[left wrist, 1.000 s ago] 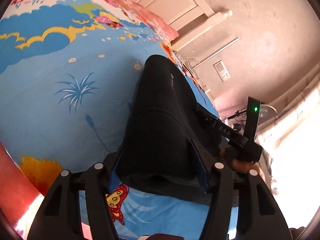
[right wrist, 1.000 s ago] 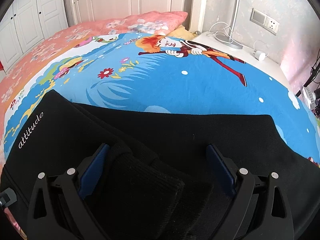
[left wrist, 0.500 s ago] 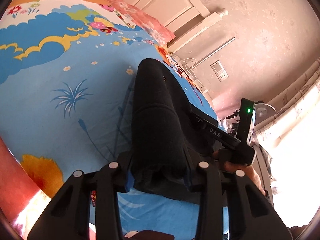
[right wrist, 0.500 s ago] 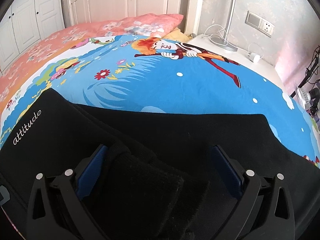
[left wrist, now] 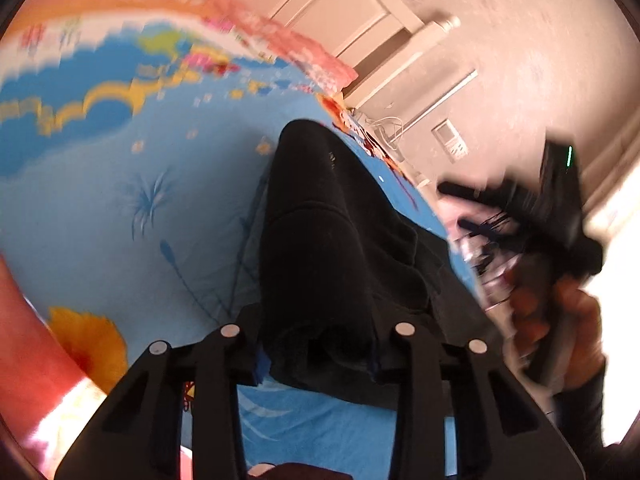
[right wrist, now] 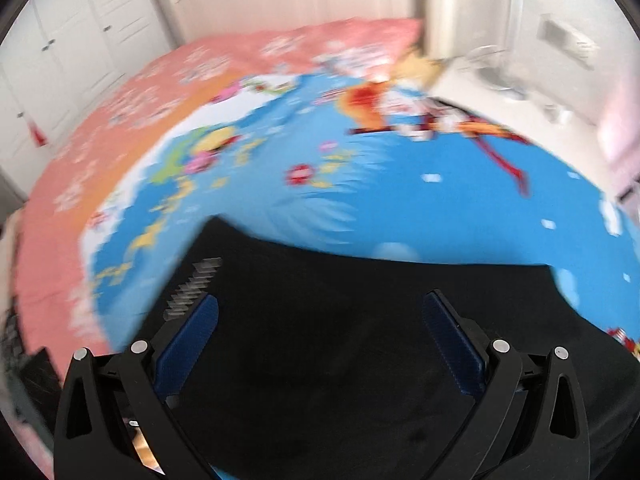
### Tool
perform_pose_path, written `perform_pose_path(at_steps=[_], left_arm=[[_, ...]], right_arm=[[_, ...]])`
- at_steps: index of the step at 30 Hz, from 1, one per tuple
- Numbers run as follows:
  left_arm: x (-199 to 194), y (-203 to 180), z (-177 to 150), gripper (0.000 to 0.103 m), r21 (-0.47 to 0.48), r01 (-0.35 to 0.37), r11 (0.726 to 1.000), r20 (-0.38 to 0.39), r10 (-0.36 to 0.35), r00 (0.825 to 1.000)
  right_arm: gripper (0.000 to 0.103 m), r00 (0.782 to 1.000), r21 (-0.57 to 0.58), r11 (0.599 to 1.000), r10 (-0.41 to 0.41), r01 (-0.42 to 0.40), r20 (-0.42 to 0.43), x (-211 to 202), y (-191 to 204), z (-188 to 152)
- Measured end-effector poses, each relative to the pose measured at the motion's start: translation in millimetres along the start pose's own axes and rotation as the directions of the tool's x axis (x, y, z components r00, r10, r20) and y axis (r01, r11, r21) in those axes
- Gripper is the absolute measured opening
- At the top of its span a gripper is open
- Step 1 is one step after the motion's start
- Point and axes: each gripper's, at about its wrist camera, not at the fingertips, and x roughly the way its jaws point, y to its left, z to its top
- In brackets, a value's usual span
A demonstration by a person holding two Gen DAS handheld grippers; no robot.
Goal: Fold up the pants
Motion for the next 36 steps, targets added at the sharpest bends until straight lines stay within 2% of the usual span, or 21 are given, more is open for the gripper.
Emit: perform_pose_path(at_steps=[3, 5, 7, 8, 11, 14, 18, 20, 21, 22, 24, 25, 26, 27, 28, 30, 34, 36], left_arm=[[-6.4, -33.1, 0.0, 0.033, 0.127, -0.106, 0.986, 0.046, 0.101, 0.994], [-11.2, -57.2, -2.3, 0.033, 0.209, -0.167, 0.964, 0.088, 0.152, 0.985], [-13.6, -76.3, -5.4, 0.033, 0.276, -0.219, 0.936, 0.121, 0.192, 0.974], [-14.0, -88.0, -8.8, 0.033, 0.317, -0.254, 0.914, 0.141, 0.220, 0.965], [-14.0, -111.0, -14.9, 0.033, 0.392, -0.320, 0.862, 0.186, 0.266, 0.946], [-13.5, -128.0, -19.9, 0.033, 0.443, -0.368, 0.818, 0.224, 0.296, 0.929], [-10.8, -146.8, -28.4, 0.033, 0.500, -0.422, 0.757, 0.274, 0.324, 0.906], [-11.1, -159.5, -33.6, 0.033, 0.531, -0.442, 0.723, 0.303, 0.325, 0.896], [-11.3, -166.1, -36.2, 0.032, 0.546, -0.446, 0.709, 0.316, 0.319, 0.893], [-12.5, -174.2, -39.5, 0.032, 0.563, -0.446, 0.696, 0.329, 0.306, 0.893], [-13.7, -182.8, -42.0, 0.032, 0.572, -0.434, 0.696, 0.337, 0.283, 0.898], [-13.8, -185.4, -42.1, 0.033, 0.567, -0.422, 0.707, 0.336, 0.269, 0.903], [-13.7, -187.3, -42.0, 0.036, 0.560, -0.414, 0.718, 0.339, 0.257, 0.905], [-14.5, -189.2, -42.9, 0.045, 0.552, -0.407, 0.728, 0.350, 0.241, 0.905], [-16.4, -191.0, -44.7, 0.060, 0.546, -0.401, 0.736, 0.368, 0.220, 0.904], [-19.1, -195.4, -53.1, 0.079, 0.545, -0.411, 0.731, 0.411, 0.194, 0.891], [10.2, -198.2, -74.1, 0.081, 0.586, -0.443, 0.678, 0.401, 0.233, 0.886], [26.3, -206.8, -84.2, 0.080, 0.614, -0.449, 0.649, 0.411, 0.223, 0.884]], right_arm=[[0.099, 0.991, -0.009, 0.996, 0.083, -0.085, -0.104, 6.1, 26.7, 16.7], [0.099, 0.969, 0.020, 0.990, 0.142, -0.141, -0.201, 16.3, 39.4, 25.9], [0.099, 0.949, 0.058, 0.986, 0.168, -0.158, -0.266, 23.4, 48.7, 30.6], [0.099, 0.942, 0.065, 0.985, 0.172, -0.160, -0.289, 24.6, 52.7, 32.5], [0.099, 0.934, -0.036, 0.991, 0.108, -0.128, -0.340, 28.0, 70.1, 37.0], [0.099, 0.936, -0.129, 0.991, -0.015, -0.033, -0.353, 33.5, 74.1, 36.1], [0.098, 0.913, -0.151, 0.987, -0.017, -0.050, -0.408, 39.0, 66.4, 28.2], [0.098, 0.920, -0.191, 0.980, -0.023, -0.057, -0.392, 34.0, 64.1, 25.0], [0.085, 0.925, -0.204, 0.977, -0.017, -0.065, -0.379, 29.7, 62.4, 24.7], [0.064, 0.932, -0.221, 0.972, -0.012, -0.074, -0.363, 22.4, 58.8, 24.3], [0.045, 0.940, -0.216, 0.973, 0.005, -0.084, -0.341, 8.8, 46.6, 26.1], [0.038, 0.940, -0.196, 0.975, 0.036, -0.108, -0.339, 2.2, 39.6, 27.8], [0.036, 0.940, -0.168, 0.976, 0.074, -0.137, -0.334, -7.1, 27.2, 28.8], [0.034, 0.939, -0.153, 0.977, 0.091, -0.149, -0.331, -11.3, 21.0, 30.2], [0.033, 0.940, -0.122, 0.979, 0.118, -0.164, -0.319, -19.5, 6.8, 31.0], [0.032, 0.940, -0.075, 0.978, 0.161, -0.192, -0.301, -29.8, -11.5, 31.7], [0.032, 0.937, 0.009, 0.967, 0.250, -0.255, -0.243, -55.7, -50.3, 29.3], [0.031, 0.936, 0.036, 0.959, 0.283, -0.282, -0.211, -70.7, -68.4, 25.0]])
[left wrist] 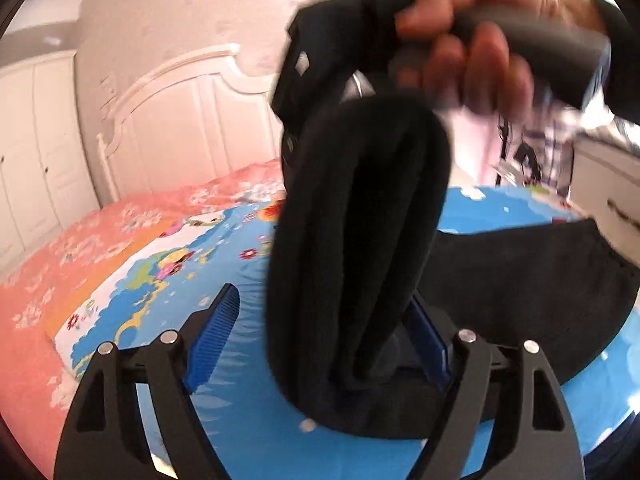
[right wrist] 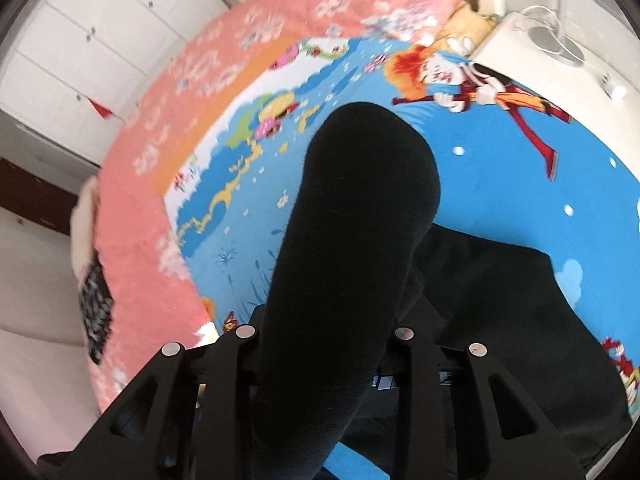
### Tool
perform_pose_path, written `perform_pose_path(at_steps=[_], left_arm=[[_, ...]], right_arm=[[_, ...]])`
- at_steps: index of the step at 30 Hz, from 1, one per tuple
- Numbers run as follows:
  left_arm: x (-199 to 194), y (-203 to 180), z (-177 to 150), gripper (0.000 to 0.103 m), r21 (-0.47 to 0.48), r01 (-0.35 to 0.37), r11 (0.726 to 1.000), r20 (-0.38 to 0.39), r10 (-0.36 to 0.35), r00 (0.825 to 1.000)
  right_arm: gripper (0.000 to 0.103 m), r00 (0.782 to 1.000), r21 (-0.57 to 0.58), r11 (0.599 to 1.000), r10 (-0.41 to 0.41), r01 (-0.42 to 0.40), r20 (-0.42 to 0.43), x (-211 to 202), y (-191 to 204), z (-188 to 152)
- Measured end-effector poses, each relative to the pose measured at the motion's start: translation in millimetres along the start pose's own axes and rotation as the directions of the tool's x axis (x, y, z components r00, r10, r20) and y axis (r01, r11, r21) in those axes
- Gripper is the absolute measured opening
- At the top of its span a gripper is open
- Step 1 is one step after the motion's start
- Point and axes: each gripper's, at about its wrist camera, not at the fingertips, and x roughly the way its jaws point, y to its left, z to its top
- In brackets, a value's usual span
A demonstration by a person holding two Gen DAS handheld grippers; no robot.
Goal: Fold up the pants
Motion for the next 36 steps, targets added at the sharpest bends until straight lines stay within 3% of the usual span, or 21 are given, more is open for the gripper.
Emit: perform_pose_path(at_steps=[3, 4, 7, 10, 13, 17, 18, 19, 22, 25, 26, 28, 29, 30, 31, 32, 34, 36], left_arm=[[7.3, -29.9, 4.6, 0.039, 0.092, -0.021, 0.995, 0.040, 0.018, 0.999], [1.0, -40.2, 7.1, 0.035, 0.106, -0.013, 0.994, 0.060, 0.006, 0.998], [-15.2, -78.9, 17.7, 0.034, 0.215, 0.017, 0.976, 0.140, -0.048, 0.989], [-21.6, -126.8, 18.0, 0.034, 0.343, 0.053, 0.938, 0.197, -0.127, 0.972], [-17.2, -183.9, 2.3, 0.033, 0.477, 0.097, 0.874, 0.194, -0.213, 0.958], [0.8, -245.5, -38.1, 0.034, 0.646, 0.144, 0.750, 0.101, -0.271, 0.957], [2.9, -253.5, -46.7, 0.039, 0.681, 0.129, 0.721, 0.099, -0.265, 0.959], [2.6, -259.0, -52.1, 0.043, 0.708, 0.110, 0.698, 0.104, -0.256, 0.961], [2.5, -262.2, -55.4, 0.051, 0.726, 0.070, 0.684, 0.124, -0.231, 0.965], [1.6, -263.6, -53.9, 0.058, 0.739, 0.038, 0.673, 0.139, -0.207, 0.968], [0.0, -264.9, -56.3, 0.058, 0.757, 0.015, 0.653, 0.155, -0.202, 0.967], [-3.8, -266.1, -61.3, 0.059, 0.782, -0.016, 0.623, 0.185, -0.207, 0.961], [-4.3, -267.8, -63.2, 0.059, 0.794, -0.025, 0.607, 0.196, -0.216, 0.956], [-3.4, -268.7, -64.3, 0.057, 0.801, -0.030, 0.598, 0.199, -0.218, 0.956], [-1.6, -269.0, -64.8, 0.040, 0.808, -0.019, 0.589, 0.187, -0.226, 0.956], [-0.8, -269.4, -66.4, 0.037, 0.812, 0.006, 0.584, 0.162, -0.235, 0.959], [-3.3, -272.5, -68.3, 0.032, 0.827, -0.015, 0.563, 0.174, -0.231, 0.957], [-7.5, -269.4, -62.6, 0.031, 0.819, -0.018, 0.573, 0.184, -0.232, 0.955]], right_arm=[[0.031, 0.998, 0.032, 0.999, 0.021, -0.023, 0.062, -33.2, -25.6, -17.4], [0.031, 0.996, 0.052, 0.998, 0.028, -0.033, 0.087, -47.7, -39.7, -25.9], [0.031, 0.988, 0.102, 0.993, 0.051, -0.066, 0.143, -85.2, -84.6, -54.6], [0.031, 0.981, 0.180, 0.982, 0.031, -0.066, 0.193, -112.5, -139.5, -96.3], [0.032, 0.980, 0.285, 0.957, -0.013, -0.045, 0.200, -109.7, -207.2, -144.0], [0.040, 0.989, 0.439, 0.898, -0.033, -0.035, 0.145, -66.3, -274.5, -187.9], [0.048, 0.988, 0.457, 0.888, -0.017, -0.056, 0.153, -59.9, -283.0, -194.2], [0.065, 0.983, 0.463, 0.882, 0.007, -0.092, 0.183, -56.4, -289.3, -200.6], [0.091, 0.953, 0.411, 0.897, 0.037, -0.164, 0.300, -66.2, -288.3, -211.2], [0.091, 0.950, 0.406, 0.904, -0.001, -0.132, 0.311, -71.5, -286.6, -213.5], [0.091, 0.953, 0.422, 0.897, -0.005, -0.129, 0.301, -71.0, -290.2, -213.7], [0.091, 0.946, 0.432, 0.887, 0.018, -0.164, 0.322, -71.1, -294.5, -214.5], [0.090, 0.950, 0.429, 0.892, 0.002, -0.143, 0.314, -69.1, -293.0, -212.8], [0.076, 0.954, 0.426, 0.897, -0.018, -0.118, 0.301, -66.8, -293.2, -211.1], [0.058, 0.960, 0.434, 0.895, -0.020, -0.108, 0.280, -63.0, -294.4, -210.2], [0.052, 0.962, 0.445, 0.891, -0.032, -0.095, 0.271, -62.3, -295.9, -210.0], [0.036, 0.959, 0.432, 0.896, -0.025, -0.104, 0.281, -67.9, -294.9, -209.5], [0.030, 0.953, 0.424, 0.899, -0.026, -0.111, 0.303, -84.5, -294.3, -214.4]])
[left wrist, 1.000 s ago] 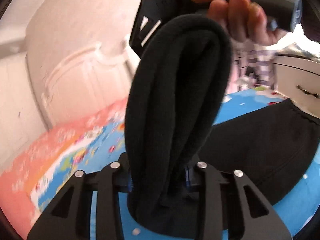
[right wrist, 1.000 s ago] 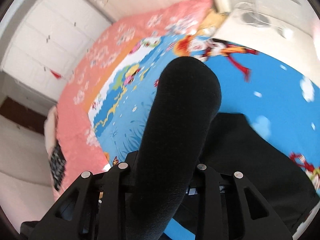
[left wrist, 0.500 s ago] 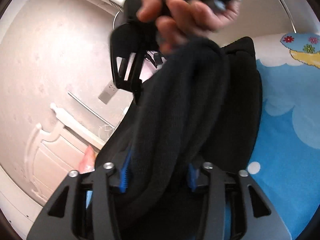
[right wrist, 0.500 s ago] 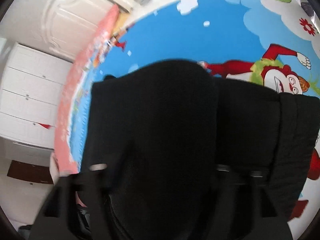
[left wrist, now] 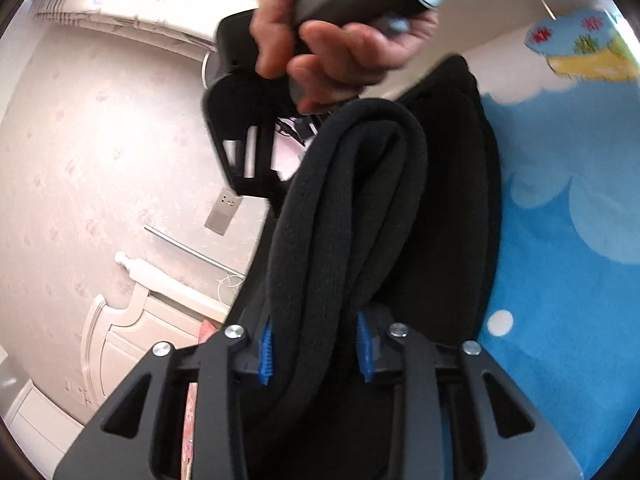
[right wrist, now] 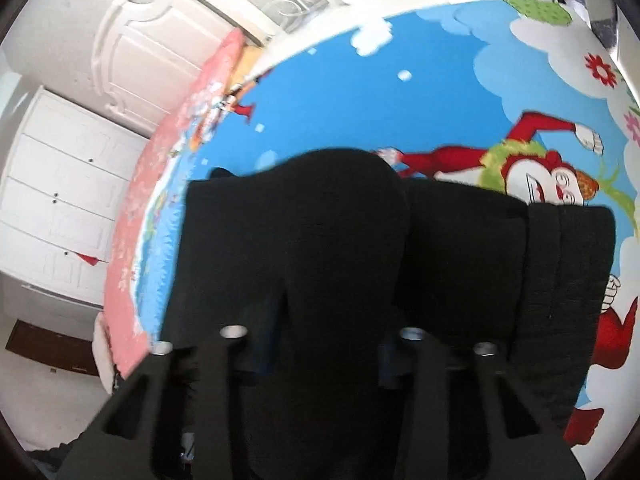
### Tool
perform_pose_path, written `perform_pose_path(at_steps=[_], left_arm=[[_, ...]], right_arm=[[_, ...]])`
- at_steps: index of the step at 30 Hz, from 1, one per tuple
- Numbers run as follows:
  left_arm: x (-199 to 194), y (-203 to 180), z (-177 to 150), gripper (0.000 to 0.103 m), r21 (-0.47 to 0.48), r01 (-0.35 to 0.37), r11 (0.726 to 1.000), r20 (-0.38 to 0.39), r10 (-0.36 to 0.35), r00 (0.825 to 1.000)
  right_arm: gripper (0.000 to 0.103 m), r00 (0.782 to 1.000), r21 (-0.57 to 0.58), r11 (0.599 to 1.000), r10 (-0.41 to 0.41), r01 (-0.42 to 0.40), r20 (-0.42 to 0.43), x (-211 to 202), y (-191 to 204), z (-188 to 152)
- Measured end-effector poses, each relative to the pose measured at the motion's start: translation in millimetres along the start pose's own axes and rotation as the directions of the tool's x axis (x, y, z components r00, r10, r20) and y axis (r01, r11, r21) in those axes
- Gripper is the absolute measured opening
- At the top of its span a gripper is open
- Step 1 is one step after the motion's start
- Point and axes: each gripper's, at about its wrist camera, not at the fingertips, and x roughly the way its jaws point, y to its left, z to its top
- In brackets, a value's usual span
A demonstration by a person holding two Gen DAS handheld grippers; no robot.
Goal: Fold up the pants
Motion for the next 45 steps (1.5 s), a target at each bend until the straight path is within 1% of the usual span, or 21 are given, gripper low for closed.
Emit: perform_pose_path(at_steps=[1, 3, 7, 11, 13, 17, 20, 24, 29, 31, 34, 36, 37, 38, 39, 40, 41, 42, 43, 44, 45], left_arm=[[-7.9, 6.4, -5.6, 0.031, -0.008, -0.011, 1.000, 0.003, 0.011, 1.000], [-11.1, 17.5, -1.9, 0.031, -0.010, -0.038, 0.999, 0.021, 0.038, 0.999], [-12.4, 20.5, 9.3, 0.030, 0.021, -0.069, 0.997, 0.082, 0.067, 0.994], [-7.2, 9.6, 20.6, 0.030, 0.067, -0.070, 0.995, 0.123, 0.061, 0.990], [-4.2, 2.6, 22.1, 0.030, 0.081, -0.055, 0.995, 0.126, 0.045, 0.991], [-3.4, -14.4, 31.0, 0.030, 0.102, -0.027, 0.994, 0.111, 0.016, 0.994], [0.1, -18.0, 37.6, 0.030, 0.126, -0.020, 0.992, 0.111, 0.006, 0.994], [5.1, -19.3, 30.5, 0.030, 0.167, -0.033, 0.985, 0.127, 0.012, 0.992], [3.0, -14.9, 21.3, 0.030, 0.178, -0.042, 0.983, 0.143, 0.016, 0.990], [2.0, -33.0, 42.6, 0.030, 0.194, -0.051, 0.980, 0.155, 0.021, 0.988], [3.4, -41.2, 46.2, 0.030, 0.208, -0.059, 0.976, 0.174, 0.023, 0.984], [2.4, -34.6, 47.8, 0.032, 0.194, -0.033, 0.981, 0.160, 0.001, 0.987], [2.0, -31.1, 49.0, 0.037, 0.177, -0.014, 0.984, 0.154, -0.014, 0.988], [-1.9, -20.3, 50.7, 0.039, 0.141, 0.036, 0.989, 0.139, -0.056, 0.989], [-8.9, -4.5, 52.2, 0.047, 0.080, 0.107, 0.991, 0.125, -0.117, 0.985], [-17.5, 17.9, 52.0, 0.049, -0.023, 0.207, 0.978, 0.119, -0.203, 0.972], [-23.1, 39.0, 50.2, 0.049, -0.127, 0.303, 0.944, 0.126, -0.288, 0.949], [-28.8, 70.0, 45.7, 0.049, -0.276, 0.391, 0.878, 0.153, -0.362, 0.920], [-30.6, 86.8, 42.3, 0.049, -0.353, 0.402, 0.845, 0.161, -0.369, 0.916], [-30.6, 115.6, 33.0, 0.049, -0.470, 0.387, 0.793, 0.161, -0.354, 0.921], [-28.3, 138.1, 23.1, 0.049, -0.553, 0.352, 0.755, 0.150, -0.325, 0.934]], right_arm=[[0.029, 1.000, -0.015, 1.000, -0.001, 0.001, 0.017, -9.7, 3.8, 1.6], [0.029, 0.999, -0.037, 0.999, -0.021, 0.023, 0.045, -26.8, 9.0, 4.4], [0.028, 0.992, -0.055, 0.993, -0.098, 0.103, 0.082, -49.5, 4.2, 4.2], [0.029, 0.988, -0.023, 0.991, -0.128, 0.130, 0.092, -56.1, -23.8, -2.5], [0.029, 0.986, -0.006, 0.990, -0.140, 0.141, 0.091, -54.0, -39.1, -4.9], [0.029, 0.979, -0.003, 0.986, -0.168, 0.169, 0.113, -56.2, -51.2, -9.4], [0.029, 0.957, -0.049, 0.962, -0.260, 0.269, 0.131, -49.9, -52.8, -15.1], [0.030, 0.950, -0.033, 0.961, -0.266, 0.274, 0.163, -47.0, -62.4, -23.8], [0.030, 0.928, -0.033, 0.944, -0.315, 0.328, 0.199, -53.3, -62.3, -33.2], [0.030, 0.920, -0.021, 0.940, -0.329, 0.341, 0.215, -52.3, -61.8, -37.2], [0.031, 0.902, -0.013, 0.927, -0.360, 0.374, 0.239, -50.0, -59.9, -40.0], [0.032, 0.877, 0.001, 0.911, -0.398, 0.413, 0.269, -49.7, -60.0, -43.8], [0.033, 0.873, 0.003, 0.909, -0.401, 0.417, 0.277, -49.5, -60.4, -45.1], [0.033, 0.868, 0.008, 0.907, -0.405, 0.420, 0.288, -50.0, -60.4, -47.2], [0.033, 0.858, 0.009, 0.899, -0.420, 0.437, 0.296, -49.8, -57.8, -48.9], [0.033, 0.842, -0.001, 0.884, -0.446, 0.468, 0.304, -48.6, -52.9, -50.1], [0.034, 0.827, -0.010, 0.868, -0.469, 0.496, 0.311, -47.4, -48.4, -50.8], [0.034, 0.815, -0.014, 0.857, -0.485, 0.515, 0.316, -46.4, -45.7, -51.0], [0.036, 0.805, -0.010, 0.848, -0.499, 0.529, 0.322, -45.6, -44.2, -51.2], [0.038, 0.793, -0.002, 0.839, -0.513, 0.544, 0.329, -45.2, -43.8, -52.1], [0.045, 0.782, 0.005, 0.831, -0.525, 0.556, 0.336, -44.9, -44.4, -52.8]])
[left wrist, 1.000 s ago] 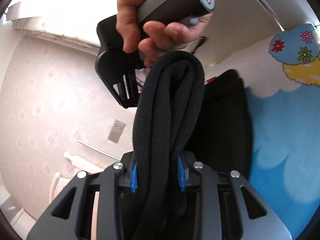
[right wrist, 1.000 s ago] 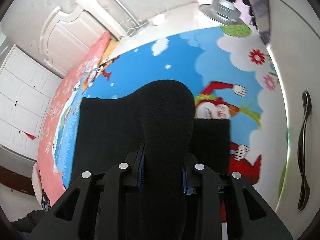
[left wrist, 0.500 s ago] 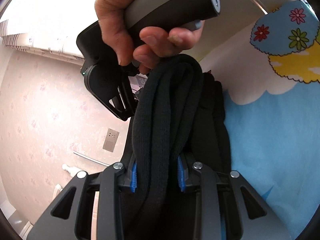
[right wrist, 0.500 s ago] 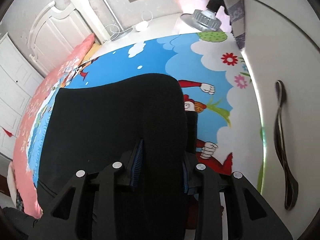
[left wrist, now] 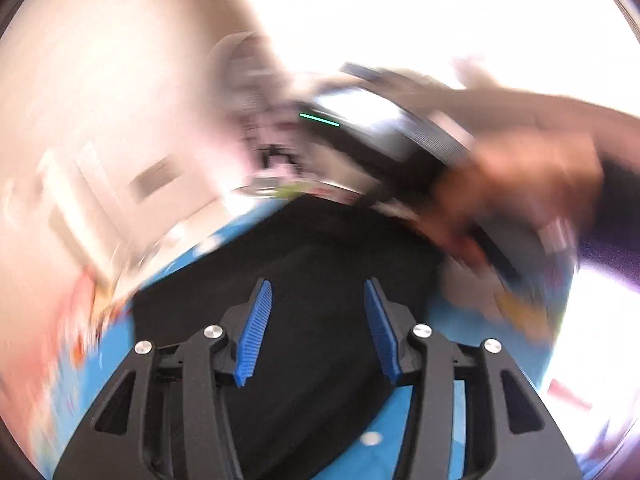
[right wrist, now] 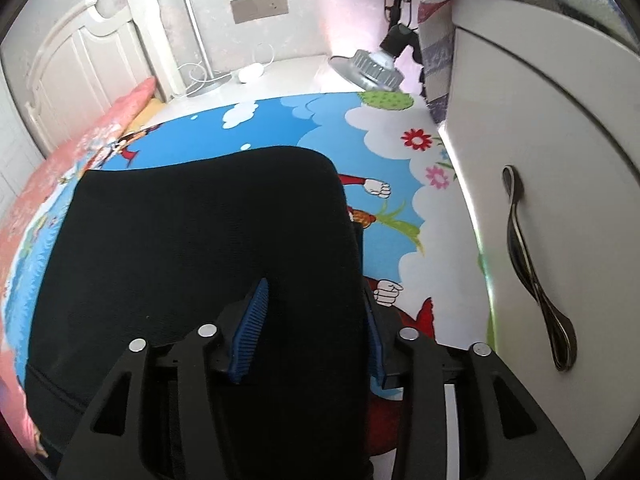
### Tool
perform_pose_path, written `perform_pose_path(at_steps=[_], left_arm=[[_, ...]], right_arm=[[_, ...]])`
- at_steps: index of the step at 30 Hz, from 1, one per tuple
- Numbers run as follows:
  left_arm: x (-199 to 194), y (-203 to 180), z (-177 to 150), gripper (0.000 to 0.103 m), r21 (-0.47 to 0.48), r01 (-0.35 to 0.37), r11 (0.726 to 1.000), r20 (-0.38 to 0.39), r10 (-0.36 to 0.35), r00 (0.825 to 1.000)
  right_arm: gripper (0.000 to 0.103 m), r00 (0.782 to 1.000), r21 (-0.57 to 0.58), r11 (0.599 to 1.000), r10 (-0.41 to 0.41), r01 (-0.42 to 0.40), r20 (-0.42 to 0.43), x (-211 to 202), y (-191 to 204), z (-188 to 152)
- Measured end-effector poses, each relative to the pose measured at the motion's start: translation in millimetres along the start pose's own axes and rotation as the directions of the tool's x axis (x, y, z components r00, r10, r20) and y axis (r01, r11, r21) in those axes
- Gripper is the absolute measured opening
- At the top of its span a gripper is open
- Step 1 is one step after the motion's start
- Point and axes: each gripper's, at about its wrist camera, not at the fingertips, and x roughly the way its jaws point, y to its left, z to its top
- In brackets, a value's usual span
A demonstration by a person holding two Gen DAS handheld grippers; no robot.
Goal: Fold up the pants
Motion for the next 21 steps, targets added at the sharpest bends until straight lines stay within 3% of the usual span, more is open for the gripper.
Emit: perform_pose_path(at_steps=[1, 3, 5, 7, 8, 10, 11, 13, 14, 16, 18, 19, 21], left_arm=[[-2.8, 16.4, 1.5, 0.048, -0.053, -0.030, 0.998, -0.003, 0.030, 1.000], [-1.5, 46.4, -2.0, 0.041, -0.157, -0.085, 0.984, -0.052, 0.078, 0.996], [14.2, 53.2, -20.3, 0.035, -0.215, -0.050, 0.975, -0.141, 0.019, 0.990], [36.2, 54.5, -41.9, 0.030, -0.288, -0.005, 0.958, -0.261, -0.073, 0.963], [39.7, 60.4, -47.8, 0.030, -0.306, 0.006, 0.952, -0.275, -0.095, 0.957], [39.4, 66.4, -52.0, 0.030, -0.320, 0.021, 0.947, -0.265, -0.111, 0.958], [36.9, 76.2, -52.9, 0.030, -0.338, 0.025, 0.941, -0.267, -0.121, 0.956], [38.3, 81.8, -55.6, 0.030, -0.380, 0.036, 0.924, -0.256, -0.142, 0.956], [39.2, 82.4, -60.1, 0.030, -0.389, 0.042, 0.920, -0.250, -0.150, 0.957], [37.3, 81.3, -63.1, 0.030, -0.401, 0.056, 0.914, -0.240, -0.164, 0.957], [37.3, 78.7, -70.8, 0.031, -0.408, 0.059, 0.911, -0.238, -0.169, 0.956], [37.4, 77.8, -69.8, 0.031, -0.407, 0.057, 0.912, -0.239, -0.166, 0.957], [37.2, 76.4, -72.3, 0.032, -0.418, 0.055, 0.907, -0.240, -0.169, 0.956]], right_arm=[[0.052, 1.000, 0.002, 1.000, -0.018, 0.018, 0.009, -0.1, -0.5, -1.2], [0.053, 1.000, 0.011, 1.000, -0.017, 0.017, 0.016, 0.0, -2.1, -2.6], [0.055, 0.999, 0.021, 1.000, -0.024, 0.023, 0.022, -0.7, -3.5, -3.9], [0.064, 0.997, 0.009, 0.997, -0.072, 0.071, 0.038, -3.5, 0.1, -4.8], [0.067, 0.994, 0.002, 0.995, -0.098, 0.098, 0.046, -5.6, 2.3, -4.8], [0.075, 0.981, -0.023, 0.983, -0.179, 0.181, 0.078, -15.6, 9.9, -3.8], [0.075, 0.958, -0.042, 0.964, -0.257, 0.263, 0.125, -30.2, 19.9, -3.1], [0.086, 0.926, -0.047, 0.947, -0.301, 0.319, 0.227, -55.7, 33.6, -3.9], [0.091, 0.912, -0.040, 0.952, -0.278, 0.303, 0.302, -77.5, 44.6, -6.9], [0.093, 0.910, -0.010, 0.965, -0.244, 0.262, 0.335, -99.5, 55.6, -9.5], [0.093, 0.890, 0.041, 0.958, -0.280, 0.285, 0.359, -110.3, 64.7, -12.5], [0.094, 0.892, 0.053, 0.959, -0.277, 0.277, 0.358, -109.4, 69.3, -15.8], [0.099, 0.924, 0.008, 0.974, -0.219, 0.228, 0.313, -93.7, 76.3, -21.0]])
